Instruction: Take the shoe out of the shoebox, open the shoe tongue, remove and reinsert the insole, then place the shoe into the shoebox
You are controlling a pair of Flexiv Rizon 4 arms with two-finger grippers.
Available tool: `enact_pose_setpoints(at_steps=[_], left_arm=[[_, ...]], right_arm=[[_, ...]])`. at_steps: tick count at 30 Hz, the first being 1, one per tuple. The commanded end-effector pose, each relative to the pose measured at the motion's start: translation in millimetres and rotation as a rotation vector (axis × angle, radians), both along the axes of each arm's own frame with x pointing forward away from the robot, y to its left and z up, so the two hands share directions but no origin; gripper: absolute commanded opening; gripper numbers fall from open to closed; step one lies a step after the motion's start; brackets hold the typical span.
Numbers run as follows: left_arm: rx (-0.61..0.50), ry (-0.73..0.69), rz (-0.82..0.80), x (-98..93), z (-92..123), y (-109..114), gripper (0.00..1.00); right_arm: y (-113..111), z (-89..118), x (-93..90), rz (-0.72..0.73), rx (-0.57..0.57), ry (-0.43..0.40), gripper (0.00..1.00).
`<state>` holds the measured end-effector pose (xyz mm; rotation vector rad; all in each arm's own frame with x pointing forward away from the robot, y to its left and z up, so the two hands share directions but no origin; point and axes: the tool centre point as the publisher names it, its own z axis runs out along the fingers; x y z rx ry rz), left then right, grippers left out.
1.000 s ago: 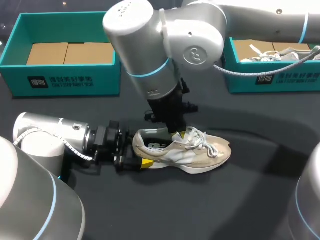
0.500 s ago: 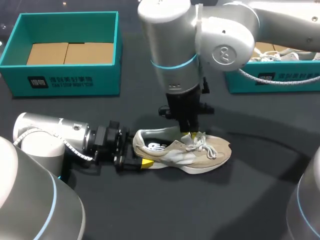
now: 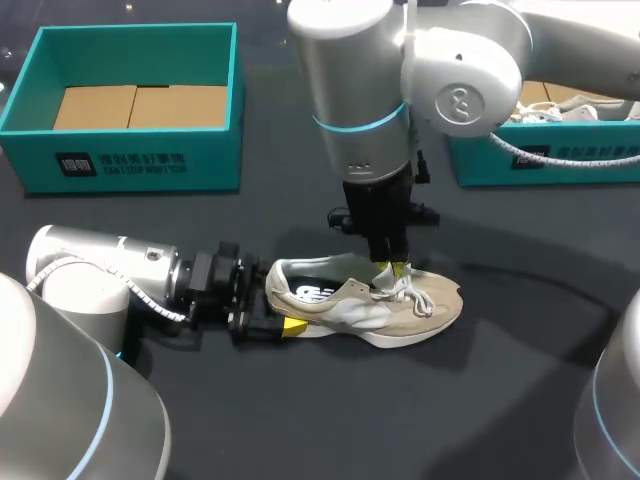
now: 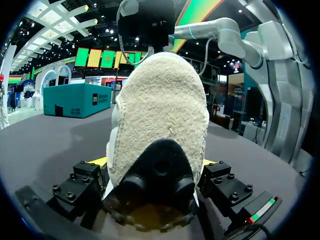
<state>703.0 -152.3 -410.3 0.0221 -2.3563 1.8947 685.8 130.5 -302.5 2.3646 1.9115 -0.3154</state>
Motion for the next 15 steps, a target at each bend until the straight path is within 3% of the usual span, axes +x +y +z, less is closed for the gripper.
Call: enact_pose_setpoints(at_steps=[1, 8, 9, 15], left_arm=[[0.000, 0.000, 0.002, 0.3, -3.6, -0.4, 0.00], [0.000, 0.000, 0.002, 0.3, -3.6, -0.4, 0.00], [0.000, 0.000, 0.002, 0.3, -3.6, -0.4, 0.00], [0.000, 0.000, 0.002, 0.3, -3.6, -0.4, 0.00]], right_arm=[[-18.1, -5.8, -4.1, -0.007, 0.058, -0.006, 0.00], [-31.6, -13.2, -5.6, 0.011, 0.081, -0.007, 0.00], [-37.2, -16.4, -5.0, -0.023, 0.070, 0.029, 0.00], [-37.2, -16.4, -5.0, -0.023, 0.070, 0.029, 0.00]])
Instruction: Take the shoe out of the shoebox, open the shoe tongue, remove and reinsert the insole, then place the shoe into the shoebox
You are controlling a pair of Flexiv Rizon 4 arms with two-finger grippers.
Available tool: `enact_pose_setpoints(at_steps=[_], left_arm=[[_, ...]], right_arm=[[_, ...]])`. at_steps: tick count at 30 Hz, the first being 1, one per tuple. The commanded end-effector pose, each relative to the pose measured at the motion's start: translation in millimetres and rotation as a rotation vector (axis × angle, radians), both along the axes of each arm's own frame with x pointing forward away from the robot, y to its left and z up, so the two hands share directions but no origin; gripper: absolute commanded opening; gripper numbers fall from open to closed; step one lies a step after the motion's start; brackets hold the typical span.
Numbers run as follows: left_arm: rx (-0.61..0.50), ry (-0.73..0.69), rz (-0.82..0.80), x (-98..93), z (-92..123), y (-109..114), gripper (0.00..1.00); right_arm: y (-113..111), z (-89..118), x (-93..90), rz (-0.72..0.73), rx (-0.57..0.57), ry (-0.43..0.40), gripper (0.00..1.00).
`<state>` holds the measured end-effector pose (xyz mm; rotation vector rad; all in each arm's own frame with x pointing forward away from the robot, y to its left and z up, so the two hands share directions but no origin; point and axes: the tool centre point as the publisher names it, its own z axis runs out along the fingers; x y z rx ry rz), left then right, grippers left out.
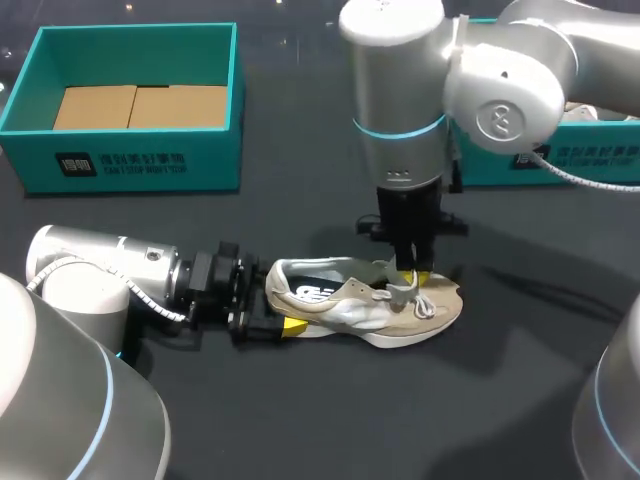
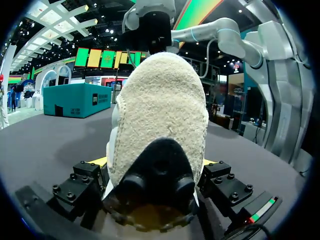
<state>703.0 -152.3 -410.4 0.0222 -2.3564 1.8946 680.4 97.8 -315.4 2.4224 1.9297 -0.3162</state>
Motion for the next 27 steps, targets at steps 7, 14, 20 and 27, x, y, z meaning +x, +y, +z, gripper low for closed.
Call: enact_pose_setpoints(at_steps=[7, 14, 20, 27], left_arm=[[0.000, 0.000, 0.002, 0.3, -3.6, -0.4, 0.00], [0.000, 0.000, 0.002, 0.3, -3.6, -0.4, 0.00], [0.000, 0.000, 0.002, 0.3, -3.6, -0.4, 0.00], [0.000, 0.000, 0.002, 0.3, -3.6, -0.4, 0.00]], right_arm=[[-4.4, -3.4, 0.4, -0.003, 0.025, -0.003, 0.00], [-9.1, -11.7, 0.1, 0.000, 0.025, -0.003, 0.00], [-19.0, -24.5, 1.0, -0.016, 0.024, -0.009, 0.00], [-27.2, -29.8, 2.9, -0.037, 0.007, -0.006, 0.12]])
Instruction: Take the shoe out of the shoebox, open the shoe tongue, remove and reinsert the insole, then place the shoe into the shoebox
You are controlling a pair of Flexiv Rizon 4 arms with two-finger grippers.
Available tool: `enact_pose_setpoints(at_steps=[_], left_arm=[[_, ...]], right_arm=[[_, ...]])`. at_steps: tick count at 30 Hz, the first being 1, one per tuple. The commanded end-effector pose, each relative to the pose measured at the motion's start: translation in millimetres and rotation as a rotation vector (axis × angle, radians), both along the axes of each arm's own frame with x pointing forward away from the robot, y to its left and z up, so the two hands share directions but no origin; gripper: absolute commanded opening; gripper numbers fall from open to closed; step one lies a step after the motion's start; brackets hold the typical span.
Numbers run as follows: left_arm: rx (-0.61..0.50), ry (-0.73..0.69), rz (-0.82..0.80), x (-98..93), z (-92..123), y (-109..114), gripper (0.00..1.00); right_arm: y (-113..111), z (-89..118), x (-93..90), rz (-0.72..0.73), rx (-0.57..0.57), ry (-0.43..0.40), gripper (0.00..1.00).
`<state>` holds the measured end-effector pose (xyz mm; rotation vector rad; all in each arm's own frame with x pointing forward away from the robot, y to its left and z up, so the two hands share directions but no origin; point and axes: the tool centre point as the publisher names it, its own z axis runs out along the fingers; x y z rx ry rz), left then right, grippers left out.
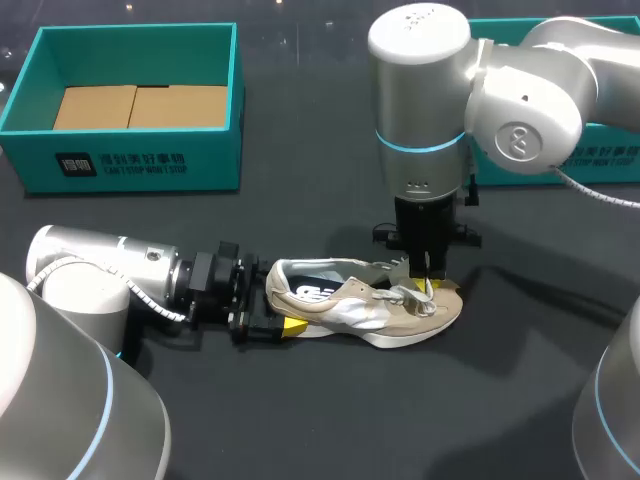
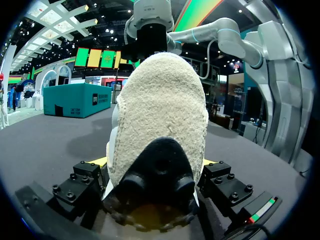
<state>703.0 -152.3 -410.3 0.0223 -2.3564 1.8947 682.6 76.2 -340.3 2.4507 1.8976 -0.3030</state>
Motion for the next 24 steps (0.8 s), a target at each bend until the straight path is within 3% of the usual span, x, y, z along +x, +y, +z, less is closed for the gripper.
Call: enact_pose_setpoints(at_steps=[1, 3, 5, 16, 24], left_arm=[[0.000, 0.000, 0.001, 0.3, -3.6, -0.4, 0.00], [0.000, 0.000, 0.001, 0.3, -3.6, -0.4, 0.00], [0.000, 0.000, 0.001, 0.3, -3.6, -0.4, 0.00], [0.000, 0.000, 0.001, 0.3, -3.6, -0.4, 0.00], [0.000, 0.000, 0.001, 0.3, -3.6, -0.4, 0.00]], right_arm=[[-6.7, -5.3, 0.9, -0.017, -0.001, 0.005, 0.29], [-9.1, -5.6, 1.5, -0.028, -0.006, 0.006, 0.58], [-10.7, -4.9, 2.1, -0.042, -0.021, 0.011, 1.00], [-22.4, 1.3, 8.0, -0.090, -0.116, 0.028, 1.00], [-19.6, 41.6, 6.0, -0.044, -0.134, -0.038, 1.00]])
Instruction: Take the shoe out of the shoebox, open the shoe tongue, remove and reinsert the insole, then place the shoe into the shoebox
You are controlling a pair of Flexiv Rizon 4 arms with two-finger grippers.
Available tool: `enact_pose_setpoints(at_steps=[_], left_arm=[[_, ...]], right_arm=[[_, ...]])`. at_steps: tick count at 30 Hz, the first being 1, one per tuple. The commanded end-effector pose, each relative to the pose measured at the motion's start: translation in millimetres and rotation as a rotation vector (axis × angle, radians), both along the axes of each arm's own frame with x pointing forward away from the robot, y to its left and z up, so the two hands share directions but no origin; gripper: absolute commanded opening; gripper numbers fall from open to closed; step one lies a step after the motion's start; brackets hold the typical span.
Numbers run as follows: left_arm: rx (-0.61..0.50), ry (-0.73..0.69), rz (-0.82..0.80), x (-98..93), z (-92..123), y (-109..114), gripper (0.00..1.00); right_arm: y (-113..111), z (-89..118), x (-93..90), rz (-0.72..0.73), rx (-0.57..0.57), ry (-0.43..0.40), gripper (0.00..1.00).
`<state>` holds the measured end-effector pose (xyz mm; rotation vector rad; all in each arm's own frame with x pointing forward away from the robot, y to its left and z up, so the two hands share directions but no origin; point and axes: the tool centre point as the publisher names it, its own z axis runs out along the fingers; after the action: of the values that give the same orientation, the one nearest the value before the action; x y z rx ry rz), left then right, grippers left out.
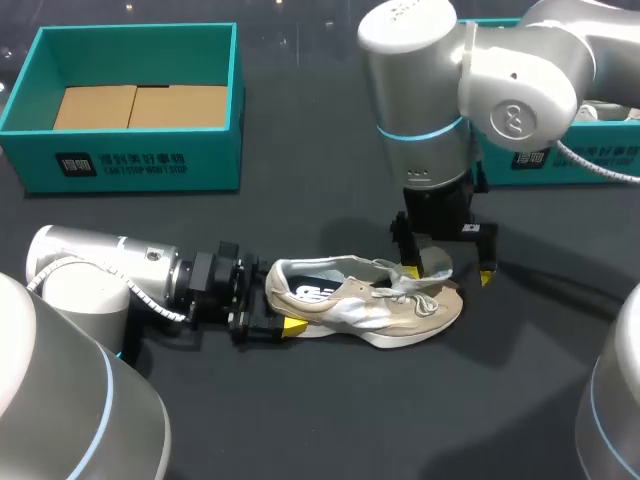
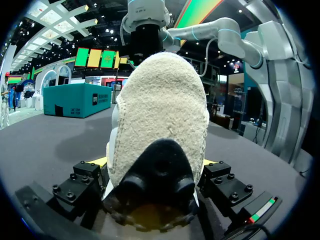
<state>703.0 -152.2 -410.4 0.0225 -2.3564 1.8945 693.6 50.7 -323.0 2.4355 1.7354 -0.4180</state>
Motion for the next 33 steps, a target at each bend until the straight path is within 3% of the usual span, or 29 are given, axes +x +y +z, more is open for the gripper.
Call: enact_pose_setpoints(at_steps=[1, 10, 16, 17, 18, 19, 20, 22, 23, 27, 31, 33], left_arm=[[0.000, 0.000, 0.001, 0.3, -3.6, -0.5, 0.00], [0.000, 0.000, 0.001, 0.3, -3.6, -0.5, 0.00], [0.000, 0.000, 0.001, 0.3, -3.6, -0.5, 0.00], [0.000, 0.000, 0.001, 0.3, -3.6, -0.5, 0.00], [0.000, 0.000, 0.001, 0.3, -3.6, -0.5, 0.00], [0.000, 0.000, 0.001, 0.3, -3.6, -0.5, 0.00], [0.000, 0.000, 0.001, 0.3, -3.6, -0.5, 0.00], [0.000, 0.000, 0.001, 0.3, -3.6, -0.5, 0.00], [0.000, 0.000, 0.001, 0.3, -3.6, -0.5, 0.00], [0.000, 0.000, 0.001, 0.3, -3.6, -0.5, 0.00], [0.000, 0.000, 0.001, 0.3, -3.6, -0.5, 0.00], [0.000, 0.000, 0.001, 0.3, -3.6, -0.5, 0.00]], right_arm=[[8.2, 31.0, -5.6, 0.042, 0.002, -0.051, 1.00], [34.3, 79.8, -6.6, 0.238, 0.011, -0.118, 1.00], [60.1, 91.2, -1.5, 0.449, 0.009, -0.055, 1.00], [63.9, 92.5, -0.4, 0.478, 0.007, -0.051, 0.96], [68.6, 93.3, 0.6, 0.539, 0.013, -0.040, 0.82], [71.6, 93.7, 1.0, 0.570, 0.019, -0.040, 0.68], [76.4, 94.7, 2.2, 0.604, 0.025, -0.037, 0.46], [84.4, 95.8, 4.4, 0.689, 0.038, -0.023, 0.12], [88.4, 97.2, 5.3, 0.721, 0.042, -0.020, 0.00], [103.0, 101.4, 6.1, 0.877, 0.046, -0.006, 0.00], [114.9, 97.1, 4.6, 1.120, 0.140, 0.011, 0.00], [115.2, 96.3, 3.9, 1.113, 0.154, 0.014, 0.00]])
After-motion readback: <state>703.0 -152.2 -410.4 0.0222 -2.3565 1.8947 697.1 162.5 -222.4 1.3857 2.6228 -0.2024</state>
